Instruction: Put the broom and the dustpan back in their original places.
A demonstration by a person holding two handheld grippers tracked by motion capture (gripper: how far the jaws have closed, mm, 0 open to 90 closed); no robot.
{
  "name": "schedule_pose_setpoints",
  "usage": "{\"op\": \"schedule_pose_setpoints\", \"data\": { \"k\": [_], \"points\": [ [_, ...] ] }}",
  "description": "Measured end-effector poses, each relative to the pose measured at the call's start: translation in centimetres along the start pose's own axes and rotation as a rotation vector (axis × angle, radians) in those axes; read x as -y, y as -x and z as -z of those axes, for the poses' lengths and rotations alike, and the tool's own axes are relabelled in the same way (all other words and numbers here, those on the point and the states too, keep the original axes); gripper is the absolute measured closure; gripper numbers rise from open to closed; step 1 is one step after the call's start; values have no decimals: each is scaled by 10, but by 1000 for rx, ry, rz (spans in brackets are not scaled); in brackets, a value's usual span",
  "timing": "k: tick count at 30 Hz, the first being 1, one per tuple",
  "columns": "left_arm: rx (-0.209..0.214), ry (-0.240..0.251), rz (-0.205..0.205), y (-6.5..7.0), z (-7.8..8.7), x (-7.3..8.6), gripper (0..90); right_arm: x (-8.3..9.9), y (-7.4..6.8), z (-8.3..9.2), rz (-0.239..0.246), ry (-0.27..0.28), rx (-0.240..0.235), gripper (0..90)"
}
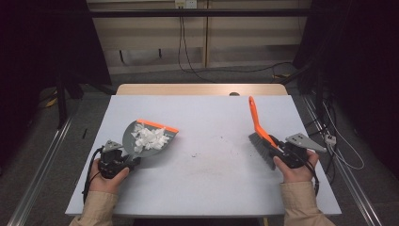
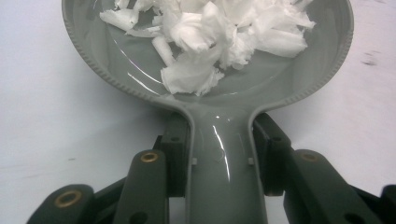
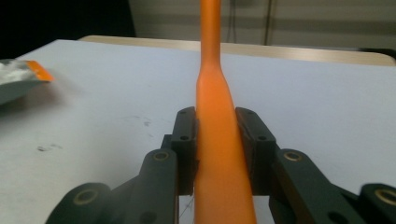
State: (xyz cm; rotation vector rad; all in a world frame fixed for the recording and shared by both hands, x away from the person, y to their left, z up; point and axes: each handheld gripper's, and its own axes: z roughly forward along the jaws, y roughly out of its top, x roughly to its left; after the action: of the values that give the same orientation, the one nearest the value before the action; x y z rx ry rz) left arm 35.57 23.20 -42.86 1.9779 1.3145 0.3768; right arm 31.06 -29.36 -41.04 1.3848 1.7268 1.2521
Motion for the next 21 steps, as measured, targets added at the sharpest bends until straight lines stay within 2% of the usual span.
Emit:
{"op": "schedule_pose_setpoints", "data": {
  "k": [4,5,7,10,12,14,15,17,19,20,21],
  "points": [
    [-46,-19,52,-1,-8,-2,628,8,15,7,35,-8,94,713],
    [-59,-29,53,-1,-11,-3,628,9,18,7,49,-19,119,713],
    [-77,-40,71,0,-15,-2,628,13,24,6,49,-37,157,713],
    [-118,-35,77,1,-13,-3,627,14,28,8,80,-51,227,713],
    [-123,-27,73,1,-15,-1,624,17,29,8,94,-62,245,712],
    [-107,-23,71,2,-15,1,611,21,27,8,86,-59,230,711],
    [-91,-30,65,4,-15,1,577,22,23,7,94,-65,223,709],
    [-47,-12,81,9,-14,3,491,24,14,6,97,-63,199,681],
    [-1,7,77,13,-9,5,462,26,5,4,47,-67,102,630],
    [6,23,75,14,-5,5,426,27,-1,3,34,-63,64,585],
    [10,31,83,15,-1,6,382,27,-7,2,44,-61,52,532]
  ]
}}
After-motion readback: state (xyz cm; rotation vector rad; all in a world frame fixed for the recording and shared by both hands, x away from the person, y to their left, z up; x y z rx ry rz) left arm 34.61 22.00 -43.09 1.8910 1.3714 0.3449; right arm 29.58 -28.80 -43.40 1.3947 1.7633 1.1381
